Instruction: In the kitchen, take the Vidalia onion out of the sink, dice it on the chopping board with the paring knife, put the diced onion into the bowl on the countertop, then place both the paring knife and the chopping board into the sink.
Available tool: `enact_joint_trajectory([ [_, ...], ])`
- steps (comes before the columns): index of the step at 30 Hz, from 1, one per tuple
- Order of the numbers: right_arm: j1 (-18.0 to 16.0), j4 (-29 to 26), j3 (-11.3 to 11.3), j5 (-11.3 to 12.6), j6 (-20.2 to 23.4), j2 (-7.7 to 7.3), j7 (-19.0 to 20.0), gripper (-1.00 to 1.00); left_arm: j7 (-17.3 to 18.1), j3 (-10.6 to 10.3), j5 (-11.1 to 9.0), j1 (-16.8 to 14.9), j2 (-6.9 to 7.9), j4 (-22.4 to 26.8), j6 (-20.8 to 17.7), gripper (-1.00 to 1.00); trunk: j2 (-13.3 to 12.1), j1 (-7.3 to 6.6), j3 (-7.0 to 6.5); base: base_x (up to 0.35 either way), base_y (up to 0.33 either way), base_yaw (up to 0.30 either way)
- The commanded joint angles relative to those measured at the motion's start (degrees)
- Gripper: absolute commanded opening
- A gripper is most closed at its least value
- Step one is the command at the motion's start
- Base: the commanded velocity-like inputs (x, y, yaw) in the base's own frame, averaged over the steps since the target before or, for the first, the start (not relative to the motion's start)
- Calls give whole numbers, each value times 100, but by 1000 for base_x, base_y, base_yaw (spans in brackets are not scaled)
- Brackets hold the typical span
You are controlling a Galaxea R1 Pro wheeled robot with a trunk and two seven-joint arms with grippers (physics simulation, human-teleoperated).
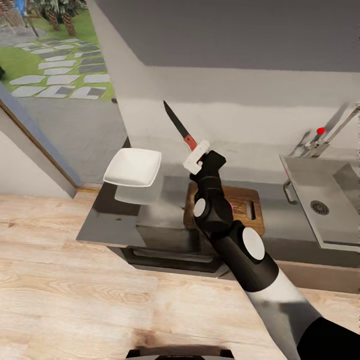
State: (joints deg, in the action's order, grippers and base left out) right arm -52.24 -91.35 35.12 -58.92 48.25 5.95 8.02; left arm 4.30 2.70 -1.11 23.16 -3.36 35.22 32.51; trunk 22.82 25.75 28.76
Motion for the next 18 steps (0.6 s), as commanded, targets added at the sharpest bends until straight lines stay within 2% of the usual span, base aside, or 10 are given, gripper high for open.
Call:
enact_joint_trajectory([
  [1,-5,-7,11,-114,17,-94,-96,-100,45,28,-12,4,-6,11,1,100,10,4,8,0,-317,10],
  [3,-4,-10,251,-213,-22,-499,-592,-100,45,28,-12,4,-6,7,1,100,10,4,8,0,-239,4],
  [4,1,-12,510,-233,-78,-779,-765,-100,45,28,-12,4,-6,5,1,100,10,4,8,0,-99,2],
  [5,5,-13,638,-238,-143,-967,-832,-100,45,28,-12,4,-6,9,1,100,10,4,8,0,-63,1],
  [6,9,-13,727,-238,-212,-1135,-875,-100,45,28,-12,4,-6,13,1,100,10,4,8,0,-41,1],
  [9,58,-14,934,-209,-295,-1436,-948,-100,45,28,-12,4,-5,19,1,100,10,4,8,0,-22,0],
  [12,209,-38,1257,-209,-304,-1561,-1101,-100,45,28,-12,4,-4,42,1,100,10,4,8,0,-6,0],
  [18,466,-48,1416,-222,-82,-1617,-1765,-100,45,28,-12,4,-4,66,4,100,10,4,8,0,-1,0],
])
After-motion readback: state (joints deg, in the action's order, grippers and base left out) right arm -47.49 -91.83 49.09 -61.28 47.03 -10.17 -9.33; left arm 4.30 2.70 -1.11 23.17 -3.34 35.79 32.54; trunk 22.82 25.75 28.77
